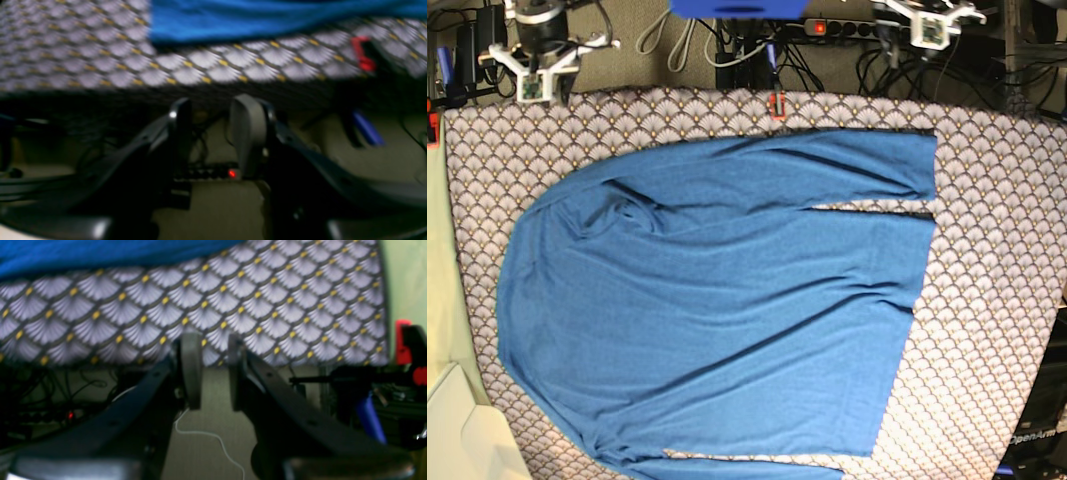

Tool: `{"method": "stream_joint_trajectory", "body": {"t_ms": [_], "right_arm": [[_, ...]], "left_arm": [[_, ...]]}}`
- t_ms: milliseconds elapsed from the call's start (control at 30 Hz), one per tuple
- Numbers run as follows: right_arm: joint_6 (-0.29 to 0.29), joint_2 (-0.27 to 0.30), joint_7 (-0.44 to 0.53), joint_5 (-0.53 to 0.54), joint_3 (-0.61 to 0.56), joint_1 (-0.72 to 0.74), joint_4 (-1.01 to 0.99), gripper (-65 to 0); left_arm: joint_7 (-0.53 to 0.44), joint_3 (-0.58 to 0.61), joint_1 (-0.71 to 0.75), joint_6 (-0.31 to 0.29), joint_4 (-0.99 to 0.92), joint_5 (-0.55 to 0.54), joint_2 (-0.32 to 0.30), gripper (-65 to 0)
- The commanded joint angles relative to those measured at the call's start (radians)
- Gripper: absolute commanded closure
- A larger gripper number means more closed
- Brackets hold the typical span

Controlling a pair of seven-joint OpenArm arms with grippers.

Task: Fold the T-shirt properly
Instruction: 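Lower both grippers toward the hem corners of the blue shirt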

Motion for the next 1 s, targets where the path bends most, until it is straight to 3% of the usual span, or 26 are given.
{"method": "stream_joint_trajectory", "body": {"t_ms": [0, 400, 667, 867, 967], "right_arm": [[0.001, 0.005, 0.021, -0.001, 0.004, -0.008, 0.016, -15.3], [0.001, 0.025, 0.0, -0.001, 0.004, 0.035, 0.015, -15.6], [0.001, 0.03, -0.037, -0.001, 0.004, 0.06, 0.015, -19.5], [0.001, 0.053, -0.038, -0.001, 0.004, 0.073, 0.012, -23.4], [0.001, 0.054, -0.038, -0.001, 0.004, 0.081, 0.01, -23.7]], "left_arm": [[-0.025, -0.002, 0.001, -0.001, 0.022, 0.0, -0.003, -23.2], [-0.025, -0.003, -0.071, 0.001, 0.022, 0.0, -0.002, -23.6], [-0.024, -0.003, -0.113, 0.001, 0.01, 0.0, -0.002, -46.0], [-0.024, -0.003, -0.179, 0.001, -0.081, -0.008, 0.0, -47.2], [-0.024, -0.005, -0.216, 0.001, -0.136, -0.082, 0.0, -47.2]]}}
